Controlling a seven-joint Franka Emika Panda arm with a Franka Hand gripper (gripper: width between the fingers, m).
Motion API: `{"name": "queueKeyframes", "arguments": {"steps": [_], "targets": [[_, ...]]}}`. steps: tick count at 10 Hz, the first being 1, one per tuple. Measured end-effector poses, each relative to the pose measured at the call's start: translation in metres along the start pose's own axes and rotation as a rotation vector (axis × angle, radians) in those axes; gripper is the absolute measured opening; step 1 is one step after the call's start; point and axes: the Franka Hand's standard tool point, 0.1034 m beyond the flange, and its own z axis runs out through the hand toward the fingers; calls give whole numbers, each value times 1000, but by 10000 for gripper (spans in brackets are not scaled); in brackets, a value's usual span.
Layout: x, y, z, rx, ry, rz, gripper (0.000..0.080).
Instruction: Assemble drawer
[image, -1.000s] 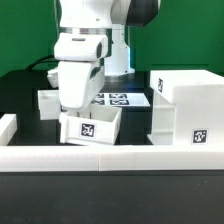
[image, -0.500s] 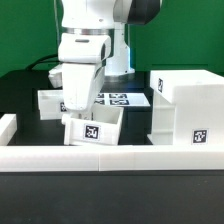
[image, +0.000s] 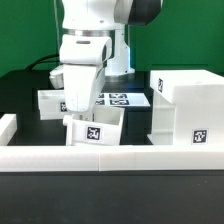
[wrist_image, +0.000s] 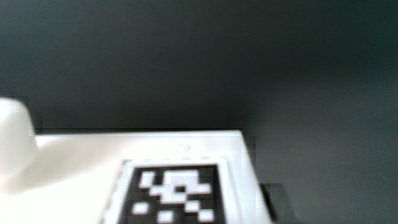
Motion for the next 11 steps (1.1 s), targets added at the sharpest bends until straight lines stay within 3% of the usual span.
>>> {"name": "queueKeyframes", "arguments": {"steps": [2, 7, 10, 11], "targets": [[-15, 0, 0, 0, 26, -11, 42], [1, 10, 4, 1, 22, -62, 42], [-2, 8, 6, 6, 22, -55, 42], [-2, 7, 7, 20, 23, -65, 42]]}}
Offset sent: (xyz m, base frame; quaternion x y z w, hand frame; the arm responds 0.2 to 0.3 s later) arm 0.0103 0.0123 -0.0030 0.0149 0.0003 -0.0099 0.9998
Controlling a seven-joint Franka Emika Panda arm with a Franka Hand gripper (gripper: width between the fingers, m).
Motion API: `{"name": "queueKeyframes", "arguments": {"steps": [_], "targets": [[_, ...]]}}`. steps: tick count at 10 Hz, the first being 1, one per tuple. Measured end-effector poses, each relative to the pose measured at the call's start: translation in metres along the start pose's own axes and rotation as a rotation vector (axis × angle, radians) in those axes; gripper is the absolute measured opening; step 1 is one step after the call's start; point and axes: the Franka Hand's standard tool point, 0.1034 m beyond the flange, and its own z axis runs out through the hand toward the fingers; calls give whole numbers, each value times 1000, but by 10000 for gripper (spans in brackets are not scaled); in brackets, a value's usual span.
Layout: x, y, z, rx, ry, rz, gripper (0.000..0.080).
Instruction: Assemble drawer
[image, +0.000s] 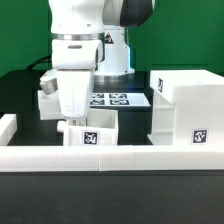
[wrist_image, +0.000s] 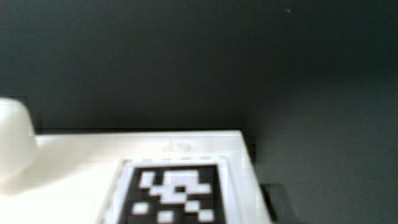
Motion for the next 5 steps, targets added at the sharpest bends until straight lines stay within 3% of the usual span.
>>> {"name": "queueKeyframes", "arguments": {"steps": [2, 4, 5], "targets": [[18, 13, -6, 29, 7, -2, 42], [33, 23, -10, 2, -1, 8, 42], [30, 22, -9, 6, -1, 9, 42]]}}
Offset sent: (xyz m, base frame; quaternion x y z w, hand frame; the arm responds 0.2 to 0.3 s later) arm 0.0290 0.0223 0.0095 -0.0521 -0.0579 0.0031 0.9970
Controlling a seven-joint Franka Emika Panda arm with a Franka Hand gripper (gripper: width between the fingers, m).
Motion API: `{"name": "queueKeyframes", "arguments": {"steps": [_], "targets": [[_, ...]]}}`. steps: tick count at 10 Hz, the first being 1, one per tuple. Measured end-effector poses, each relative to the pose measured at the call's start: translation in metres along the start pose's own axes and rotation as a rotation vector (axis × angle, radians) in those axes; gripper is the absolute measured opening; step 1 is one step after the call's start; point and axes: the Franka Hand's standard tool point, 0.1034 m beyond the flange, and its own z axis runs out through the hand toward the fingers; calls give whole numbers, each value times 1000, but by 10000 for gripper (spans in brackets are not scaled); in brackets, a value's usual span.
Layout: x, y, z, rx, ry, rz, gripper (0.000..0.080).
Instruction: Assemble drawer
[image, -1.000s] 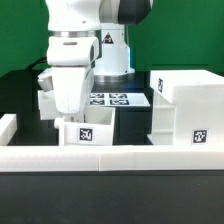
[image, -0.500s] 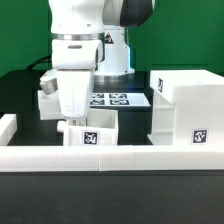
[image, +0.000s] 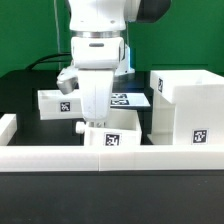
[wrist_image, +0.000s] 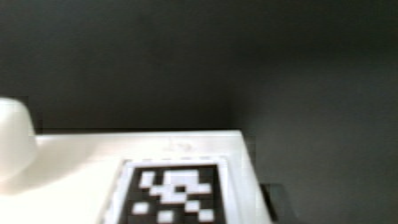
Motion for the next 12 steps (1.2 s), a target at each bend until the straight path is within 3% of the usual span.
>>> {"name": "queueKeyframes", "arguments": {"steps": [3, 6, 7, 8, 10, 11, 12], "targets": [[0, -6, 4, -1, 2, -24, 42], [19, -7, 5, -4, 14, -44, 42], [19, -3, 4, -46, 16, -23, 42], [19, -5, 6, -66, 17, -21, 42], [18, -6, 6, -59, 17, -20, 42], [20, -5, 6, -81, 19, -21, 42], [22, -6, 7, -73, 19, -23, 42]]}}
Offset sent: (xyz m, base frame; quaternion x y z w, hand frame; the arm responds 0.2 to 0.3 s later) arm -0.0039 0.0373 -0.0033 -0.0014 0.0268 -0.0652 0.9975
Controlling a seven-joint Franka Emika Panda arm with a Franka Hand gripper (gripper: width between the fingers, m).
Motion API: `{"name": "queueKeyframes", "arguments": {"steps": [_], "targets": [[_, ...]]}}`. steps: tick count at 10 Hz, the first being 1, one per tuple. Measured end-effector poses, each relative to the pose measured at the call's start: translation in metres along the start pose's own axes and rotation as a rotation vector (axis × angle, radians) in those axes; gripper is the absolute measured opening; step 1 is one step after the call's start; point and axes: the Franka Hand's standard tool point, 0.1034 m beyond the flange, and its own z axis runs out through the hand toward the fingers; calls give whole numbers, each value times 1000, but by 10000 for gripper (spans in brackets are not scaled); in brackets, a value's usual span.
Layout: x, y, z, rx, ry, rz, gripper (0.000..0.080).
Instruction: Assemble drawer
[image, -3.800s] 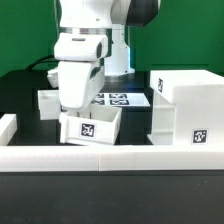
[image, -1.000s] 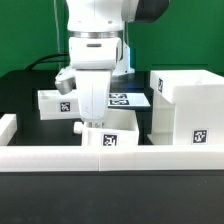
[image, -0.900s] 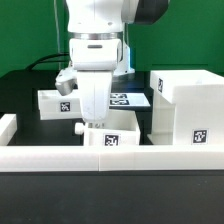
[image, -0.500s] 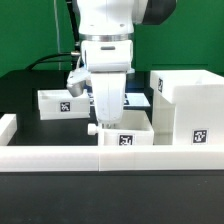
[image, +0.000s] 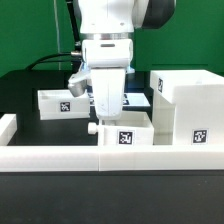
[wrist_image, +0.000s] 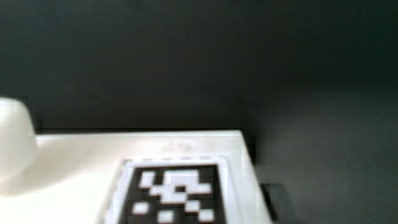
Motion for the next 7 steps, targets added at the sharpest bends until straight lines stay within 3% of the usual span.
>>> {"name": "queueKeyframes", "arguments": {"steps": [2, 4, 5, 7], "targets": [[2, 1, 0, 13, 1, -7, 42], [8, 2, 0, 12, 5, -2, 42], [9, 3, 0, -4, 8, 8, 42], [8, 1, 1, -1, 8, 10, 42]]}}
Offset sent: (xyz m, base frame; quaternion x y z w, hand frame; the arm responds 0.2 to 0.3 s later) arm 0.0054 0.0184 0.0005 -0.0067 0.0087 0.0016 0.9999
